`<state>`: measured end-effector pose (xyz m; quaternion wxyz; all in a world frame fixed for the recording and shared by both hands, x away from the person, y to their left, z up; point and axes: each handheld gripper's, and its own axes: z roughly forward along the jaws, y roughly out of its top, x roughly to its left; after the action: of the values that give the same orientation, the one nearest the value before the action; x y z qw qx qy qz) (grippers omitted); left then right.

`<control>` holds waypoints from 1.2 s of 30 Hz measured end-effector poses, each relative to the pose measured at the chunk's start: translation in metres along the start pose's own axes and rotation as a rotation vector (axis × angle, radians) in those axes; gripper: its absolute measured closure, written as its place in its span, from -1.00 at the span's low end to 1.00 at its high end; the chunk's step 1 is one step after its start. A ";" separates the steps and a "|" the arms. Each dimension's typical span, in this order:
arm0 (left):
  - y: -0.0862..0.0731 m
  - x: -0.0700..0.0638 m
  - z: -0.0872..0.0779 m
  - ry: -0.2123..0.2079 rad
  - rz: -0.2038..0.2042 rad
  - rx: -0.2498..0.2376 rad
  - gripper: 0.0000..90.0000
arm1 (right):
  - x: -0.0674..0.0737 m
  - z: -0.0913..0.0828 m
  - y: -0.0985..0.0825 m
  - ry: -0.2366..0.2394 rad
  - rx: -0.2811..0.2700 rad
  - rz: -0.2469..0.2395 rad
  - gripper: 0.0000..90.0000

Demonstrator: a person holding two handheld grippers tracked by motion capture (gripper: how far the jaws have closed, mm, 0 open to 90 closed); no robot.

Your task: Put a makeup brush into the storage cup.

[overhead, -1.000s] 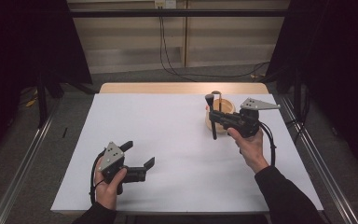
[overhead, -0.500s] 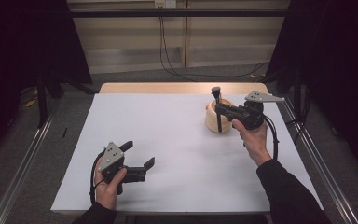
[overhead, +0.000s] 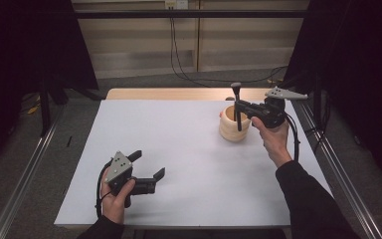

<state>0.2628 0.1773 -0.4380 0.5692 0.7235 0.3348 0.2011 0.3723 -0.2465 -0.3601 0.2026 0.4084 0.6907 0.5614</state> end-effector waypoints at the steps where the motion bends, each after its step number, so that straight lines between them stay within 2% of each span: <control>1: 0.000 0.000 0.000 -0.003 -0.001 -0.004 -0.97 | -0.001 0.001 0.001 -0.003 0.004 -0.001 0.75; 12: 0.000 0.000 -0.001 -0.002 0.012 -0.004 -0.97 | -0.010 0.008 0.011 -0.040 0.003 -0.013 0.75; 22: 0.000 0.001 -0.001 -0.001 0.001 -0.003 -0.97 | -0.015 0.015 0.016 -0.067 0.002 -0.010 0.75; 27: 0.000 0.001 -0.001 -0.002 0.001 -0.005 -0.97 | -0.020 0.021 0.019 -0.085 0.000 -0.010 0.75; 36: 0.000 0.002 -0.002 0.002 -0.004 -0.008 -0.97 | -0.028 0.036 0.020 -0.092 0.011 -0.002 0.75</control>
<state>0.2624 0.1799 -0.4374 0.5722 0.7203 0.3362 0.2020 0.4223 -0.2464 -0.3562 0.2324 0.4339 0.6843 0.5380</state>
